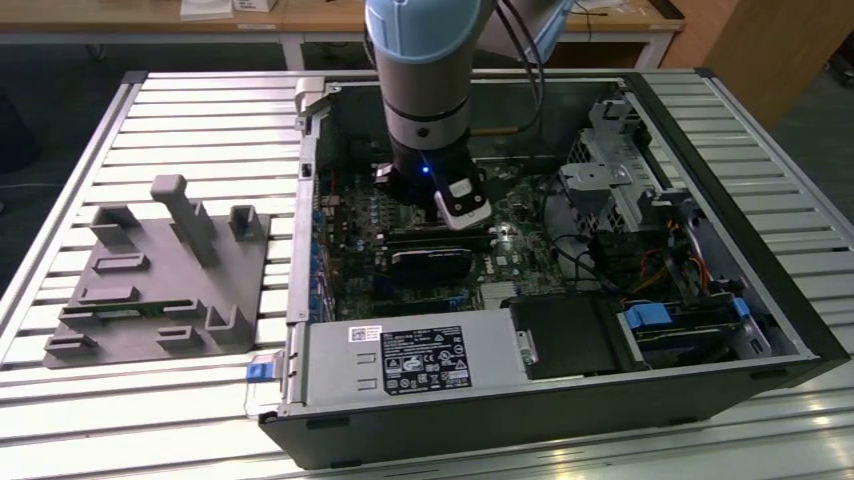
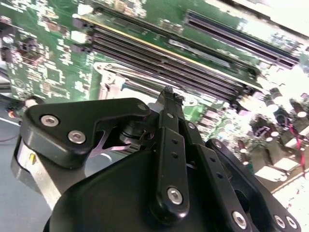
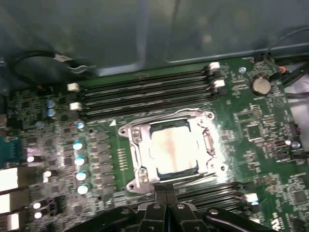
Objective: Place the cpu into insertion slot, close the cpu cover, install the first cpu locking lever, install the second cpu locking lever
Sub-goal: 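Install the second cpu locking lever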
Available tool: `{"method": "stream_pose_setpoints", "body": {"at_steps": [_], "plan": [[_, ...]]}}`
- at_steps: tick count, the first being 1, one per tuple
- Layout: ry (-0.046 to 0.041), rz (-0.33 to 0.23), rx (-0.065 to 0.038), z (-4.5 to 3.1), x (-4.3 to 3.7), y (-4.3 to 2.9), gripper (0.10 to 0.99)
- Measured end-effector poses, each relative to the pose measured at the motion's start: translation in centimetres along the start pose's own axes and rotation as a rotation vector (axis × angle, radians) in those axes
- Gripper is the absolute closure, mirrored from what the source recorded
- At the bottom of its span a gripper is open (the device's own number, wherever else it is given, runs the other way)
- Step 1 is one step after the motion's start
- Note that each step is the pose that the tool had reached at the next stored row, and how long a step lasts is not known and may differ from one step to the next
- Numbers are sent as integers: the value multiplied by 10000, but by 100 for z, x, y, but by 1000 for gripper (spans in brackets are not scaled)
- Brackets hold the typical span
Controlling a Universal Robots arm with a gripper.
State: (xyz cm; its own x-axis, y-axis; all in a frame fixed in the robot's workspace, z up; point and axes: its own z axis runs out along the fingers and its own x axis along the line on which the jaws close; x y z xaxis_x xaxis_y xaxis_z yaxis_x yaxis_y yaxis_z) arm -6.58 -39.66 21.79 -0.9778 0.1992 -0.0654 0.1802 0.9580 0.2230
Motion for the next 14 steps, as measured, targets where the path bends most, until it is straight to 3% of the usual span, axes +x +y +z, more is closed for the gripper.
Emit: {"method": "stream_pose_setpoints", "body": {"at_steps": [4, 10, 14], "plan": [[5, 7, 6, 10, -83, 17, 980], [4, 7, 8, 11, -84, 20, 980], [4, 7, 8, 25, -72, 89, 980]]}}
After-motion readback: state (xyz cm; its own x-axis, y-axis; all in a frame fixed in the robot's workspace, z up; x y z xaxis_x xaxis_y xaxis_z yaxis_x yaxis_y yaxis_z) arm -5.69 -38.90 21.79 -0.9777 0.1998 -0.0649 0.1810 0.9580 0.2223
